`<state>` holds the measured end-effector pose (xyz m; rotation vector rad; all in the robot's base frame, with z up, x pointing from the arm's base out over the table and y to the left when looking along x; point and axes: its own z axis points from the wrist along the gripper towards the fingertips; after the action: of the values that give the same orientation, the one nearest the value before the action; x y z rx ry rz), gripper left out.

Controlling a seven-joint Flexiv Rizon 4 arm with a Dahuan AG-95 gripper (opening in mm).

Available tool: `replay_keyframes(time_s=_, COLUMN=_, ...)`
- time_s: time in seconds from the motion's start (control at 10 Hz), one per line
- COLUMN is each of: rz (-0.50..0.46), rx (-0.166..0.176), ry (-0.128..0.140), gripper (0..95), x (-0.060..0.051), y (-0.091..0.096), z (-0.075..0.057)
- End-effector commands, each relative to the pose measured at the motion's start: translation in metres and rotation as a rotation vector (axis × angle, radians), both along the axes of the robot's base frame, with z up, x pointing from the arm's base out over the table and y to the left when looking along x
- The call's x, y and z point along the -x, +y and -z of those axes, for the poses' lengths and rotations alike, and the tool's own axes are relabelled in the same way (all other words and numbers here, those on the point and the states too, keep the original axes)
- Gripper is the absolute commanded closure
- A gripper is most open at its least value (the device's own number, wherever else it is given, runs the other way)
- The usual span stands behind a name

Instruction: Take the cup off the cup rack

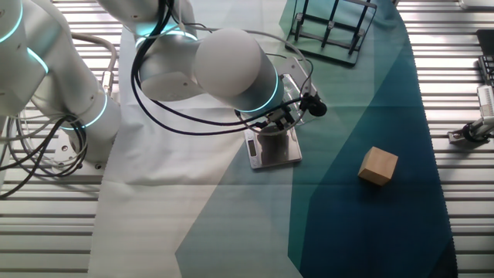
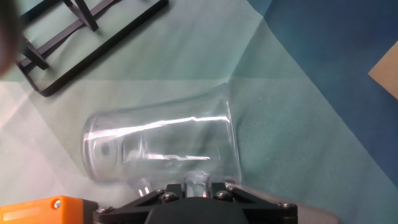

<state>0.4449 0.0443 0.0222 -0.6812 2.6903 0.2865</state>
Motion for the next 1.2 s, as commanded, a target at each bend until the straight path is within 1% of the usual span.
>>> replay_keyframes(time_s=0.1, rz=0.002, rx=0.007, ry=-0.008, gripper=95.0, x=0.0, y=0.0, z=0.0)
replay_keyframes(time_s=0.4, rz=0.0, rx=0.016, ry=-0.009, gripper=95.0, x=0.0, y=0.0, z=0.0)
replay_keyframes(time_s=0.6, rz=-0.004, rx=0.042, ry=0.004, gripper=95.0, x=-0.001, y=0.0, z=0.0)
replay_keyframes(time_s=0.7, rz=-0.004, rx=0.051, ry=0.006, gripper=95.0, x=-0.002, y=0.0, z=0.0)
replay_keyframes(time_s=0.9, rz=-0.012, rx=0.052, ry=0.024, gripper=95.0, x=-0.006, y=-0.003, z=-0.005)
replay_keyframes(time_s=1.0, rz=-0.018, rx=0.063, ry=0.033, gripper=95.0, x=-0.011, y=-0.004, z=-0.01)
replay_keyframes(time_s=1.2, rz=-0.023, rx=0.078, ry=0.052, gripper=95.0, x=-0.016, y=-0.005, z=-0.018)
